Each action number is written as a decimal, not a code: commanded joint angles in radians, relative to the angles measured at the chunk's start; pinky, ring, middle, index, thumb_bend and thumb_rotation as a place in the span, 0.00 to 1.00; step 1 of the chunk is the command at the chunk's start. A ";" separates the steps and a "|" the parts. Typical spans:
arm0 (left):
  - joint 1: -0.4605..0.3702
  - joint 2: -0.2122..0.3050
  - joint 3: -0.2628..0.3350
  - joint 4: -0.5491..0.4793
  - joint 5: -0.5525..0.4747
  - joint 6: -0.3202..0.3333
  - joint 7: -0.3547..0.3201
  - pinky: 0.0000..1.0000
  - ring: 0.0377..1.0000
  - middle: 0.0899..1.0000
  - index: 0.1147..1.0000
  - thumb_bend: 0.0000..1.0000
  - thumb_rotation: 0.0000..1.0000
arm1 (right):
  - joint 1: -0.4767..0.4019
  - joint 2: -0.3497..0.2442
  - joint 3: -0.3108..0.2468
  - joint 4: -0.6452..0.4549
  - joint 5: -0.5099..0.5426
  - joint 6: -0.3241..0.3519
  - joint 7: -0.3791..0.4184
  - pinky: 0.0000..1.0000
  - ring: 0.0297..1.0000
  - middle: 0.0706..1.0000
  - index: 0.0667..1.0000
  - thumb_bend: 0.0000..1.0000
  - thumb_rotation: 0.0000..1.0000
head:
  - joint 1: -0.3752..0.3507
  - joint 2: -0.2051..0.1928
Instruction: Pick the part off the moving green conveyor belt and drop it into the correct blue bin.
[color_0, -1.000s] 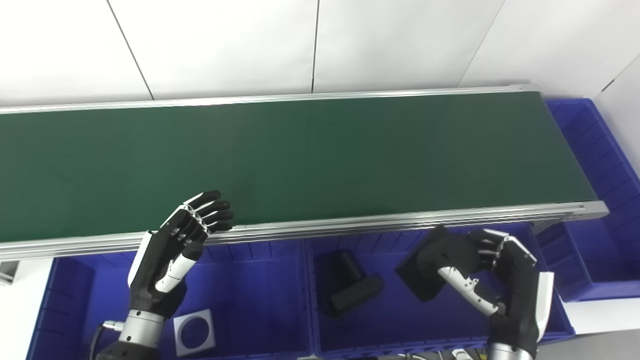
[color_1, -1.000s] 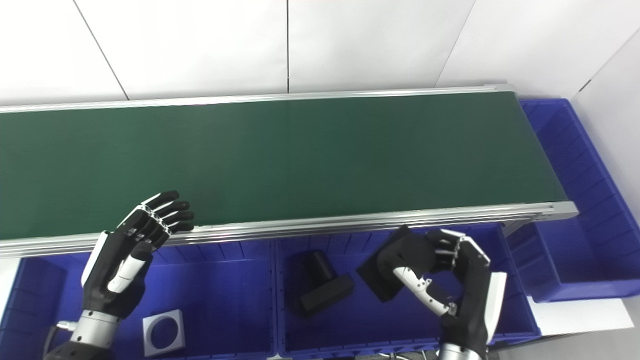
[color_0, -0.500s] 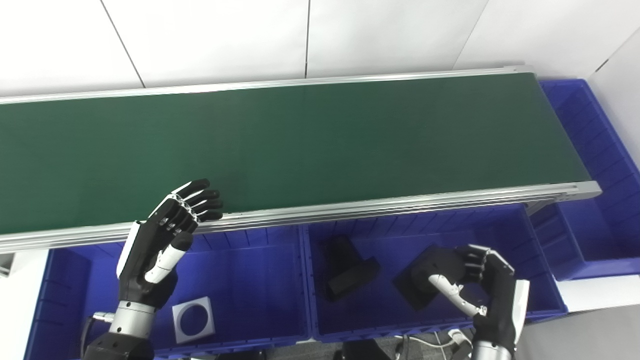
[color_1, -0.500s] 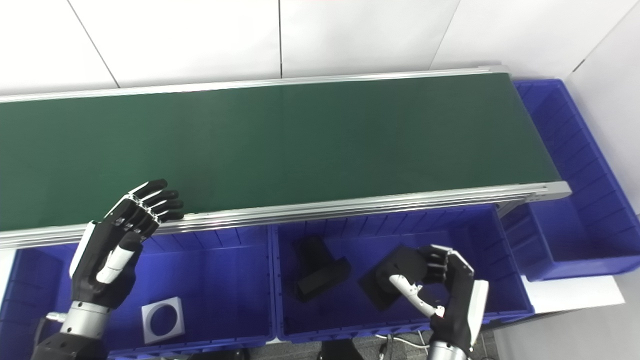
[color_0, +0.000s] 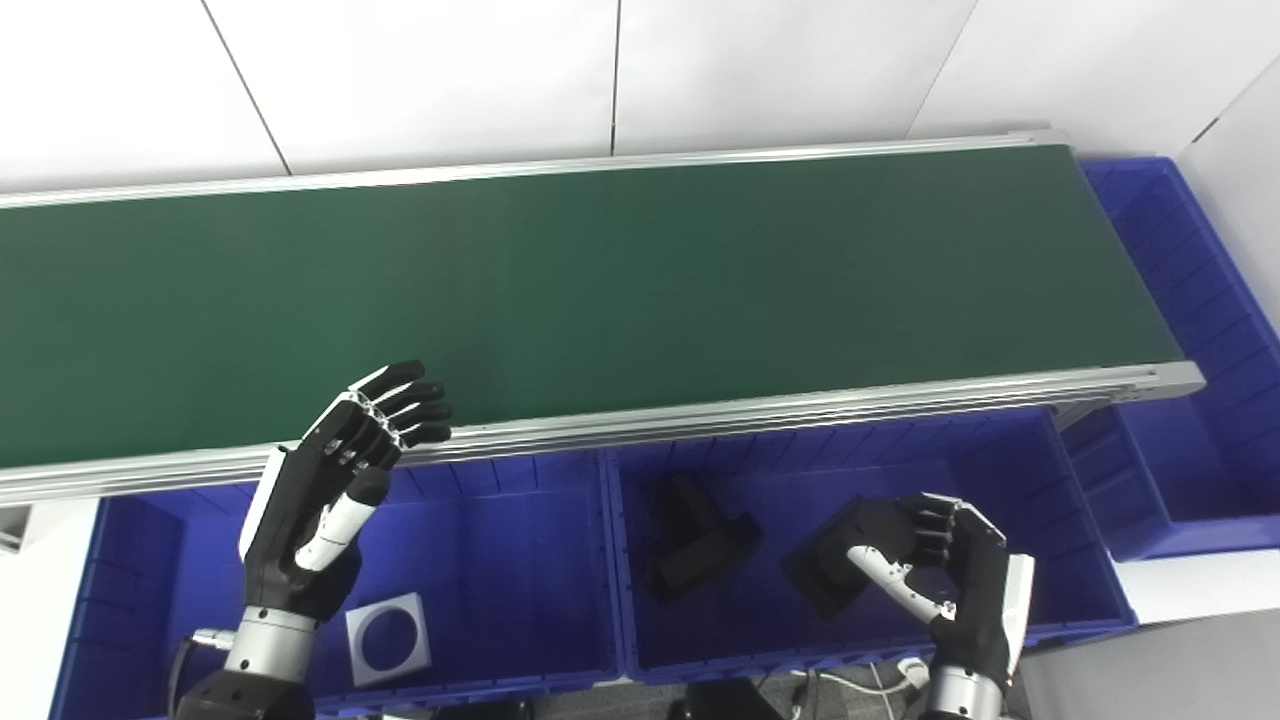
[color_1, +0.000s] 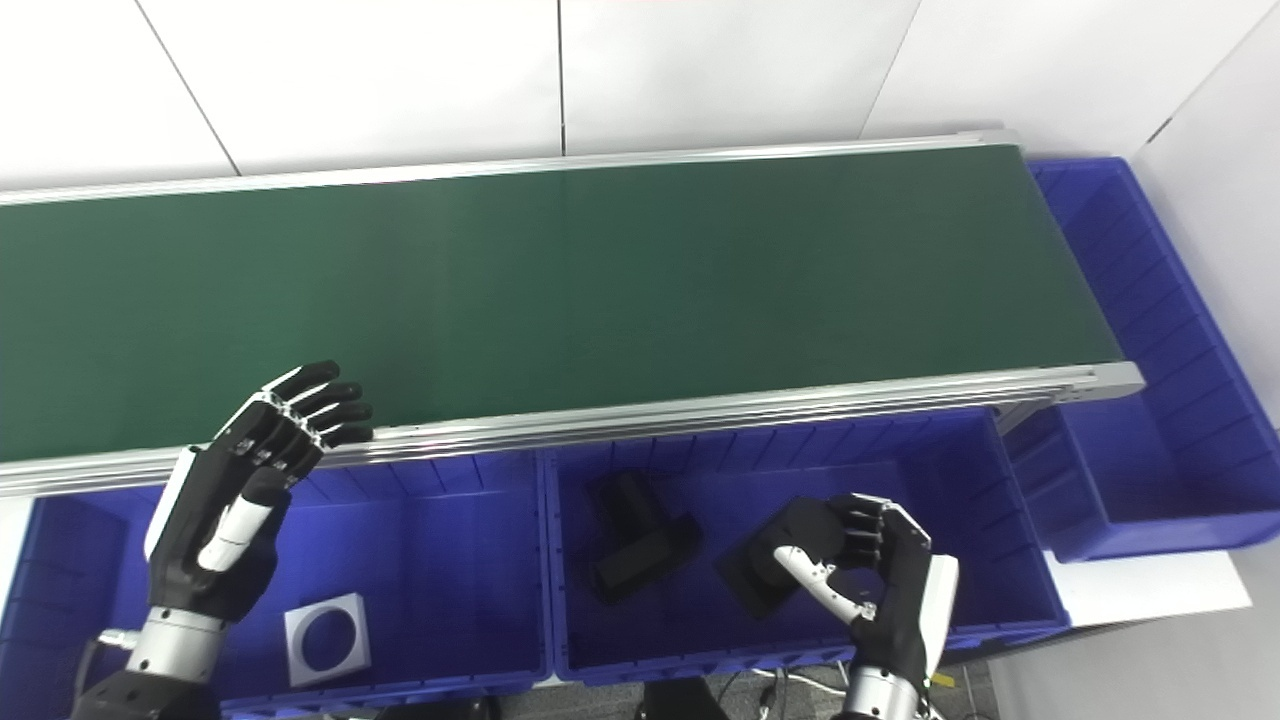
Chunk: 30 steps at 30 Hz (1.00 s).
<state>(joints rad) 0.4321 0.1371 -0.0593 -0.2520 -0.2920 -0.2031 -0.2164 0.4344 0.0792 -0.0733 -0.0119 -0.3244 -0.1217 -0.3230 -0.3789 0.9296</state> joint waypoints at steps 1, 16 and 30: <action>0.000 0.002 0.000 -0.036 0.006 -0.004 -0.006 0.66 0.69 0.71 0.74 0.82 0.60 | 0.003 0.001 0.001 -0.040 0.001 -0.048 -0.013 0.41 0.43 0.46 0.45 0.52 0.00 | 0.002 -0.001; 0.004 -0.007 -0.002 -0.032 0.015 -0.014 -0.005 0.67 0.70 0.71 0.74 0.83 0.61 | 0.036 -0.053 0.058 -0.164 0.087 0.075 0.160 0.80 0.87 0.87 0.91 0.84 0.37 | 0.010 -0.006; 0.002 -0.012 -0.009 -0.023 0.034 -0.030 -0.007 0.67 0.70 0.72 0.74 0.82 0.63 | 0.075 -0.059 0.112 -0.372 0.060 0.109 0.208 0.78 0.84 0.86 0.91 0.85 0.39 | 0.047 -0.018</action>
<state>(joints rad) 0.4347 0.1268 -0.0689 -0.2568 -0.2694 -0.2038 -0.2163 0.5044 0.0213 0.0286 -0.3220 -0.2536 -0.0273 -0.1303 -0.3344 0.9143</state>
